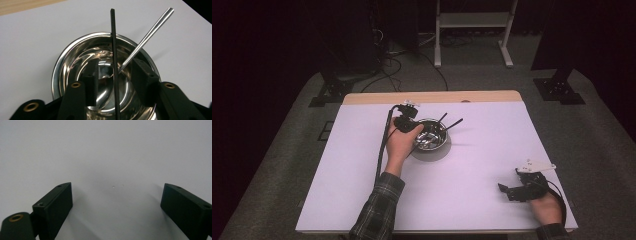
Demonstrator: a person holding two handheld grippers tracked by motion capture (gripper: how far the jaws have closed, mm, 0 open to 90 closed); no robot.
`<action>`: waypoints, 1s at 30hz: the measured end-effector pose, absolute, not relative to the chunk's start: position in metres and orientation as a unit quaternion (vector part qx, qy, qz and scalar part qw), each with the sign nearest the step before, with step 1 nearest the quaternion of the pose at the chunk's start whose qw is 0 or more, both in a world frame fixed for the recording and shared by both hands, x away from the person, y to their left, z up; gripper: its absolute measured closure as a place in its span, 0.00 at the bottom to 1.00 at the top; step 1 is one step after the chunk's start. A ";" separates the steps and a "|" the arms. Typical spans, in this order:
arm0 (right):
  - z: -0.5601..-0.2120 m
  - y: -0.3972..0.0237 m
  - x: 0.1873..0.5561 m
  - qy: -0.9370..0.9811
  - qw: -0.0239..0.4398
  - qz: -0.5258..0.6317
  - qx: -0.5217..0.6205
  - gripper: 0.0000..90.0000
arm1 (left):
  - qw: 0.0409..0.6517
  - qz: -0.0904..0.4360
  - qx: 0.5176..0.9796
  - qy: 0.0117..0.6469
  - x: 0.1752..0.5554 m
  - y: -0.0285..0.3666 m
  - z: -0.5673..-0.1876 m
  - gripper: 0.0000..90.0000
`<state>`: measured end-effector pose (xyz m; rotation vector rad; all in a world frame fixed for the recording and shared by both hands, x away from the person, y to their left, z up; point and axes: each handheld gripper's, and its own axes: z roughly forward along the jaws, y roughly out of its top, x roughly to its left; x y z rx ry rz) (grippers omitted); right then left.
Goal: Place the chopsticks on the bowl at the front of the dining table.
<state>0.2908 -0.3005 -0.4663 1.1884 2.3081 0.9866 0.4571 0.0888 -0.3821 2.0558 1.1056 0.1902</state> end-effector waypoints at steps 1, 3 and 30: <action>-0.466 -0.300 0.291 0.817 0.181 0.349 0.421 0.10 | 0.390 0.075 0.808 0.436 0.455 0.091 -0.382 0.60; -0.466 -0.300 0.291 0.817 0.181 0.349 0.421 0.10 | 0.387 0.078 0.810 0.434 0.452 0.095 -0.380 0.57; -0.466 -0.300 0.291 0.817 0.181 0.349 0.422 0.10 | 0.392 0.109 0.807 0.429 0.400 0.159 -0.375 0.20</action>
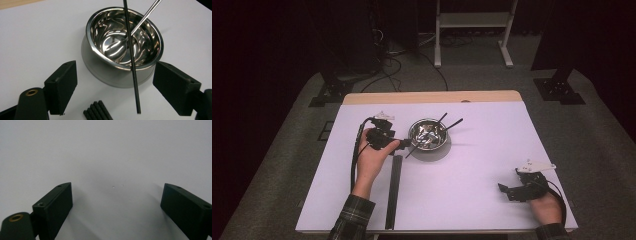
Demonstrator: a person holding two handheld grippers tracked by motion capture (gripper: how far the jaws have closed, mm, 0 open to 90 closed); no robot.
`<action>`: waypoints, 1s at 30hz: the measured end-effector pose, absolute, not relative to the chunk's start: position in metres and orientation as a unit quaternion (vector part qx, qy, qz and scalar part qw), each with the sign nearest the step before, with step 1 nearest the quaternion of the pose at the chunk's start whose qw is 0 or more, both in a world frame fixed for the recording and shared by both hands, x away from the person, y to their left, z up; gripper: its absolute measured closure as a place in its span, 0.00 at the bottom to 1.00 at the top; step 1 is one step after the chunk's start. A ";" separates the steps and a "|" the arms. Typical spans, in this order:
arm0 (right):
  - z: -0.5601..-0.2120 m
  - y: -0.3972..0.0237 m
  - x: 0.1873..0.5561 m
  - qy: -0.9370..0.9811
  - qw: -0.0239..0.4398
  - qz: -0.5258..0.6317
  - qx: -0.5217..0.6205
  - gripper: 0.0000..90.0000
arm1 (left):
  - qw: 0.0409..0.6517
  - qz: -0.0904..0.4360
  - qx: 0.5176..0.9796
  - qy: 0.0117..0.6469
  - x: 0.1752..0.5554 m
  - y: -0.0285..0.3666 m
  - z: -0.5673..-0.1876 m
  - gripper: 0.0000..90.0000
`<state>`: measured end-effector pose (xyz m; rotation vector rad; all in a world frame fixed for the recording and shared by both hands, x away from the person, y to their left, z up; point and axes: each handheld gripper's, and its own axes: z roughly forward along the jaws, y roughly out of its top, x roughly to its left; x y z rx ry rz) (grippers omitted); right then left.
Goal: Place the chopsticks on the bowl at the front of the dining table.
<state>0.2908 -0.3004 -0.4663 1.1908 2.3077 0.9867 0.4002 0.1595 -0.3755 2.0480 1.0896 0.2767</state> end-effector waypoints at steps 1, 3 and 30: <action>-0.466 -0.300 0.291 0.817 0.181 0.349 0.422 0.10 | 0.391 0.111 0.805 0.432 0.398 0.162 -0.376 0.20; -0.466 -0.300 0.291 0.817 0.181 0.349 0.421 0.10 | 0.389 0.113 0.805 0.433 0.395 0.166 -0.377 0.17; -0.466 -0.300 0.291 0.817 0.181 0.349 0.421 0.10 | 0.316 0.146 0.815 0.463 0.396 0.197 -0.421 0.06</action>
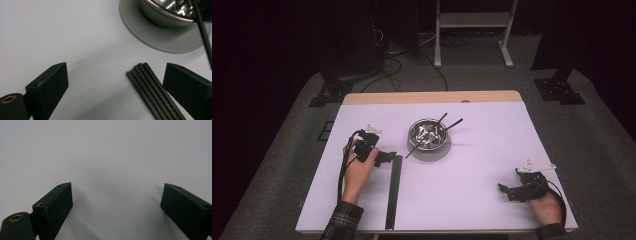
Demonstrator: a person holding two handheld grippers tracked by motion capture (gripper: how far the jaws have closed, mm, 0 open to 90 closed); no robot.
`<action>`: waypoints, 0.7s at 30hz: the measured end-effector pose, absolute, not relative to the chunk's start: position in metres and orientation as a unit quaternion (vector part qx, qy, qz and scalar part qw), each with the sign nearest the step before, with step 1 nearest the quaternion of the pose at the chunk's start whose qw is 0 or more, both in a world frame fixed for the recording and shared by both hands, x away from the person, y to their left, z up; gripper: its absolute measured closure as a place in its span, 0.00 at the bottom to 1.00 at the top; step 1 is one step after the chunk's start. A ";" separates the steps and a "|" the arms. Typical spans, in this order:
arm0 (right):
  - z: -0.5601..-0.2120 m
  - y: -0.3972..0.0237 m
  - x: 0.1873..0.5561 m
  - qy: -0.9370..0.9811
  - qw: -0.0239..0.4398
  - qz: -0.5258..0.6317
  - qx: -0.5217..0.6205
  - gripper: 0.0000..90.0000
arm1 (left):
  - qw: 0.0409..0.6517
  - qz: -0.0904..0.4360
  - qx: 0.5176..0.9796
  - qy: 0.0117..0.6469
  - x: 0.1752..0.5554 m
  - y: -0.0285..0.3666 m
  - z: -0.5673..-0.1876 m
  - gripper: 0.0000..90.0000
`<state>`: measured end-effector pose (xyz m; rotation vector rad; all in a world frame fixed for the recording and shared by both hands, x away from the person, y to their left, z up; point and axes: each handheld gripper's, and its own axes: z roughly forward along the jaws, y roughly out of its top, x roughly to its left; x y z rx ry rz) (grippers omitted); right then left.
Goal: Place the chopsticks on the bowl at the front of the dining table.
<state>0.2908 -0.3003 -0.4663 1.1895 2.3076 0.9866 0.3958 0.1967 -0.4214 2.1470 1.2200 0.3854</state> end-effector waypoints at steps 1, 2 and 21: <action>-0.466 -0.300 0.291 0.817 0.181 0.349 0.421 0.10 | 0.313 0.147 0.816 0.463 0.397 0.197 -0.423 0.06; -0.466 -0.300 0.291 0.817 0.181 0.349 0.421 0.10 | 0.308 0.148 0.817 0.464 0.397 0.197 -0.424 0.06; -0.466 -0.300 0.291 0.817 0.181 0.349 0.421 0.10 | 0.287 0.136 0.821 0.475 0.407 0.196 -0.446 0.06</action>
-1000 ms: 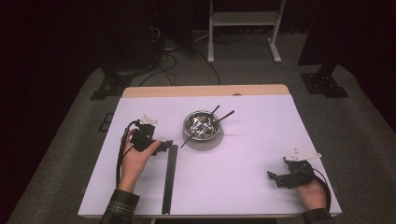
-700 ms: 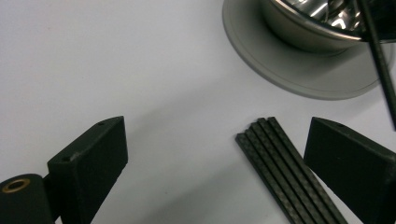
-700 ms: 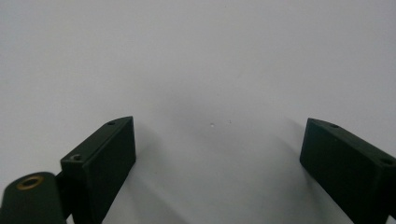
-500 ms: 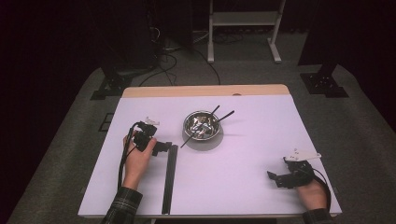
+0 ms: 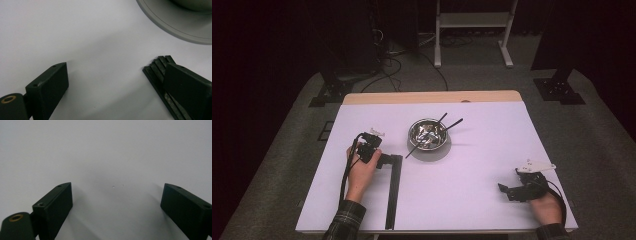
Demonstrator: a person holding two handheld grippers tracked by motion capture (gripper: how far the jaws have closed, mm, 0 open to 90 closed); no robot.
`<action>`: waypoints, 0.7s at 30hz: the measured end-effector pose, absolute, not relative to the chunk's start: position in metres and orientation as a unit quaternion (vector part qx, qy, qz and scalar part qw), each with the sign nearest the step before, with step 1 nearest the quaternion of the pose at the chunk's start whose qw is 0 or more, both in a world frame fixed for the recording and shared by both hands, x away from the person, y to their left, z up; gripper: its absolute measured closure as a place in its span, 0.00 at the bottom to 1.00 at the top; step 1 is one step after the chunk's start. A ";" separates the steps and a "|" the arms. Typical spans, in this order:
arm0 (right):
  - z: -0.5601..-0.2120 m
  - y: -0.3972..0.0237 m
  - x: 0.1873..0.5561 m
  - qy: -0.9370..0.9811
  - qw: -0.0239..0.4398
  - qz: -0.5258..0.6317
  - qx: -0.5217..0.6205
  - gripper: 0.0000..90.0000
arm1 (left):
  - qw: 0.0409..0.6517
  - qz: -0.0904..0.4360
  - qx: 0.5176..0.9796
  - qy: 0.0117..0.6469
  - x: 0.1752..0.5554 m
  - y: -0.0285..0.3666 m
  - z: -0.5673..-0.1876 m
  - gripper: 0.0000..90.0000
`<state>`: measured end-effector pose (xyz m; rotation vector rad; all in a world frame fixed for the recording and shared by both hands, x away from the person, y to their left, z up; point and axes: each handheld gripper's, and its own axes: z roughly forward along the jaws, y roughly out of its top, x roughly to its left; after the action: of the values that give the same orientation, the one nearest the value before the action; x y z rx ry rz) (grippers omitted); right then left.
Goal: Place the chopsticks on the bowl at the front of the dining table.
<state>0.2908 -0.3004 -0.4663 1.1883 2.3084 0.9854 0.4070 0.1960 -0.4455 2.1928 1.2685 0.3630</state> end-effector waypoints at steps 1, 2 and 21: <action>-0.466 -0.300 0.291 0.818 0.181 0.349 0.421 0.10 | 0.288 0.136 0.821 0.475 0.407 0.196 -0.446 0.06; -0.466 -0.300 0.291 0.817 0.181 0.349 0.421 0.10 | 0.288 0.136 0.821 0.475 0.407 0.196 -0.446 0.06; -0.466 -0.300 0.291 0.817 0.181 0.349 0.421 0.10 | 0.289 0.138 0.818 0.477 0.406 0.196 -0.446 0.06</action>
<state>0.2908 -0.3004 -0.4663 1.1885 2.3084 0.9853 0.4056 0.1959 -0.4461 2.1837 1.2739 0.3684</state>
